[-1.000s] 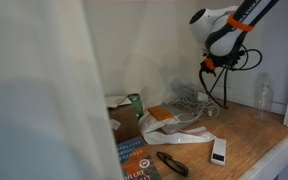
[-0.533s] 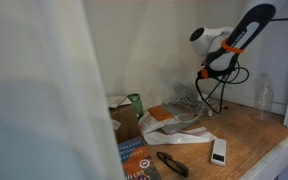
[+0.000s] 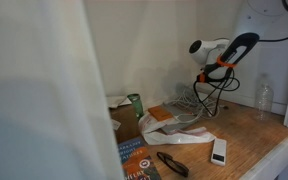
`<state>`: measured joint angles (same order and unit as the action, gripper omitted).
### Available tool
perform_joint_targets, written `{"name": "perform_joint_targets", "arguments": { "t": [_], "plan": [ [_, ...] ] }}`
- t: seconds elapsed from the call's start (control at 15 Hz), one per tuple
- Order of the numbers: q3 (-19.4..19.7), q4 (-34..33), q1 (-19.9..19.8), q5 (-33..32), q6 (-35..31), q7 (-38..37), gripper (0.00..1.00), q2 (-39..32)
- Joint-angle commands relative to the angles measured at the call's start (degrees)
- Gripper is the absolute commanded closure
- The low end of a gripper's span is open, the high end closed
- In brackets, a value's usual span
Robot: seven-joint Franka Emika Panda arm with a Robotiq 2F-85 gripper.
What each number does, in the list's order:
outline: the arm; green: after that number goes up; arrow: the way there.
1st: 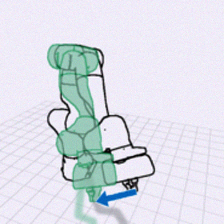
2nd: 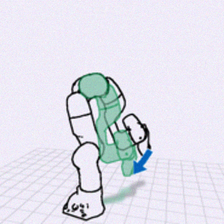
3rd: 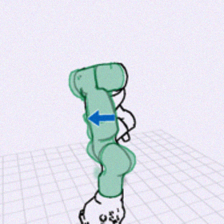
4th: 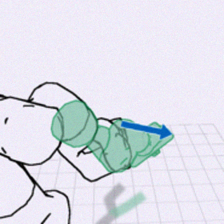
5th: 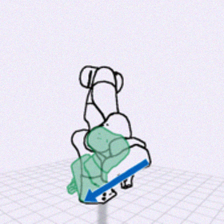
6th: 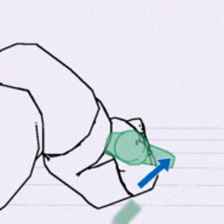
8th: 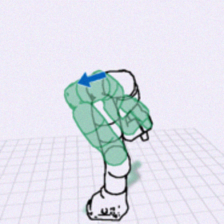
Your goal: Flip the light switch on the right side
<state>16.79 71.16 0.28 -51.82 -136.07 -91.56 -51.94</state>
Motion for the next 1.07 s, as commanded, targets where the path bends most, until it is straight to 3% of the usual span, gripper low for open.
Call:
{"name": "perform_joint_targets", "arguments": {
  "t": [0.0,1.0],
  "plan": [
    [1.9,-9.3,-0.5,1.1,2.9,-3.4,1.0,-6.7],
    [4.5,-24.9,-4.1,1.4,6.0,-8.1,1.0,-17.6]
  ]
}}
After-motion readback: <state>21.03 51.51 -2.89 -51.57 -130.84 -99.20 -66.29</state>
